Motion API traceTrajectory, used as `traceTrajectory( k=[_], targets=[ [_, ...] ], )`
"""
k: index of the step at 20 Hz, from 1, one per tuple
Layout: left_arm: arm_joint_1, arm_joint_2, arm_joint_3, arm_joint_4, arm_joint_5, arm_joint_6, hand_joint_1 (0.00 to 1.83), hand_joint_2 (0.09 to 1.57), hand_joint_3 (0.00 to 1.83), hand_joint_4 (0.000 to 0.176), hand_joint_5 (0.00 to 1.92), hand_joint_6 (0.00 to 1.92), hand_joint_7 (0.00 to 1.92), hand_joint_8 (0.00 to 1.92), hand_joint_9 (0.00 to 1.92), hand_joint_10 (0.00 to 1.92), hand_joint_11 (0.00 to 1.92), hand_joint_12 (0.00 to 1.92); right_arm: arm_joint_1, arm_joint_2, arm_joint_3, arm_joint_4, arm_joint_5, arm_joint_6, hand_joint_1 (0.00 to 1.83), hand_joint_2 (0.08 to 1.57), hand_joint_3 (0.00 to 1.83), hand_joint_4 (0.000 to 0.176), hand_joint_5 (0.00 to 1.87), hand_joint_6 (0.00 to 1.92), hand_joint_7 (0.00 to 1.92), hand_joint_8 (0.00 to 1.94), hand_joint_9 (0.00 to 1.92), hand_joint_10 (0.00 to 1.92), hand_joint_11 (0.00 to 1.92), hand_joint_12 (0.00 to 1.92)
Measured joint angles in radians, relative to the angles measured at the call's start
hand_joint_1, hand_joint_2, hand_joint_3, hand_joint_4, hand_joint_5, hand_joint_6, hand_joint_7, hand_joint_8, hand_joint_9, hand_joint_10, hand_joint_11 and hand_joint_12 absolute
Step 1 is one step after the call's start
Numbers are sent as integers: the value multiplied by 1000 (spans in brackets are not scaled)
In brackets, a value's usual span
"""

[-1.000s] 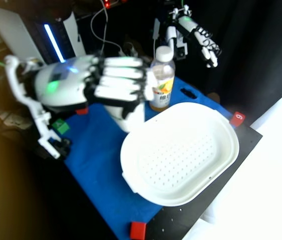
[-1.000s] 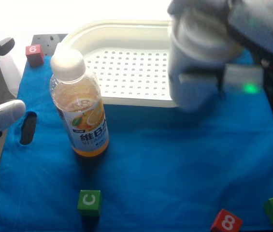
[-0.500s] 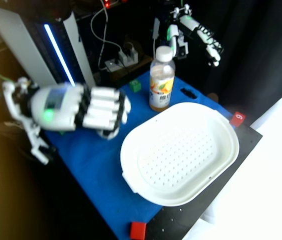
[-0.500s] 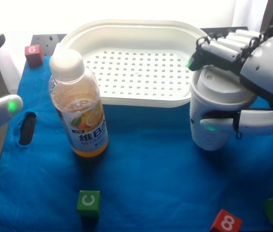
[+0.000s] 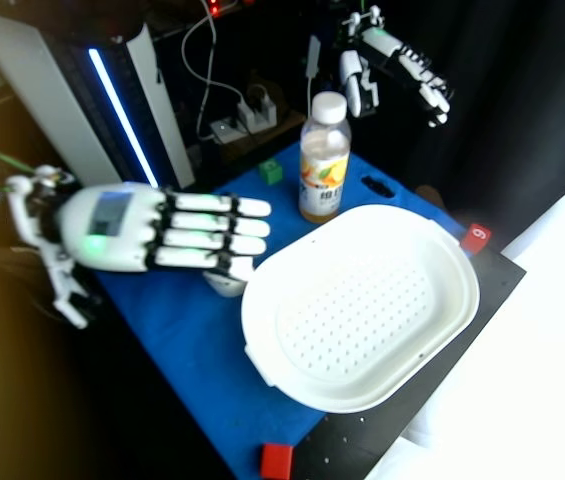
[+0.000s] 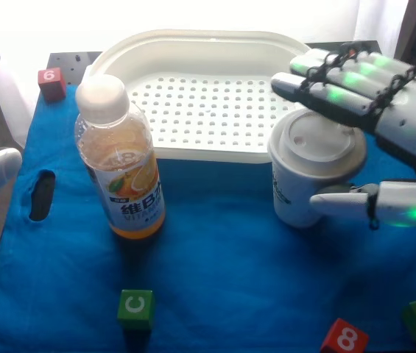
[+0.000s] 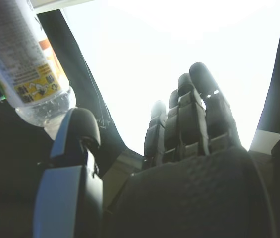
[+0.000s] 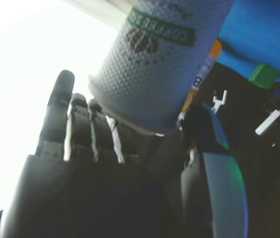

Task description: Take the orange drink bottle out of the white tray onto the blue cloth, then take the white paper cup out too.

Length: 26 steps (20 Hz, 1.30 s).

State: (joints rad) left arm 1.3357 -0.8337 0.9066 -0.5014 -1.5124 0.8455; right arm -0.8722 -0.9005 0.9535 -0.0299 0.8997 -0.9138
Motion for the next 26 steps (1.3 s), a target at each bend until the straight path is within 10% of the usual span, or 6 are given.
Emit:
traceTrajectory(
  k=[3, 6, 11, 22, 25, 26],
  targets=[
    [0, 0, 0, -2, -3, 0, 613, 1211, 0, 89, 144, 2, 133, 3, 287, 3, 0, 1303, 0, 44, -32, -11, 78, 0, 347, 1042, 0, 116, 0, 0, 0, 0, 0, 0, 43, 21],
    [0, 0, 0, -3, -4, 0, 629, 1206, 0, 85, 153, 2, 145, 3, 289, 3, 0, 1321, 0, 63, -44, -17, 129, 2, 381, 1011, 23, 46, 0, 0, 0, 0, 0, 0, 0, 926],
    [0, 0, 0, -2, -16, -3, 567, 1190, 0, 90, 154, 2, 189, 13, 292, 11, 0, 1301, -19, 102, -54, 6, 234, 39, 283, 1140, 24, 56, 0, 0, 0, 0, 0, 0, 0, 52],
    [-7, 46, -17, 37, -86, -7, 707, 1258, 5, 80, 156, 5, 70, 0, 92, 6, 0, 622, -34, 153, -55, 151, 459, 40, 426, 1406, 82, 0, 0, 0, 0, 0, 0, 0, 0, 0],
    [-22, 51, -10, 49, -85, -7, 606, 1261, 1, 132, 31, 0, 0, 0, 20, 1, 0, 407, -34, 163, -55, 174, 479, 40, 473, 1355, 47, 0, 0, 0, 0, 0, 0, 0, 0, 0],
    [-35, 53, -7, 53, -86, -7, 633, 1245, 0, 143, 38, 4, 0, 0, 24, 3, 0, 403, -34, 174, -55, 175, 487, 40, 424, 1309, 5, 4, 0, 0, 0, 0, 0, 0, 0, 800]
  ],
)
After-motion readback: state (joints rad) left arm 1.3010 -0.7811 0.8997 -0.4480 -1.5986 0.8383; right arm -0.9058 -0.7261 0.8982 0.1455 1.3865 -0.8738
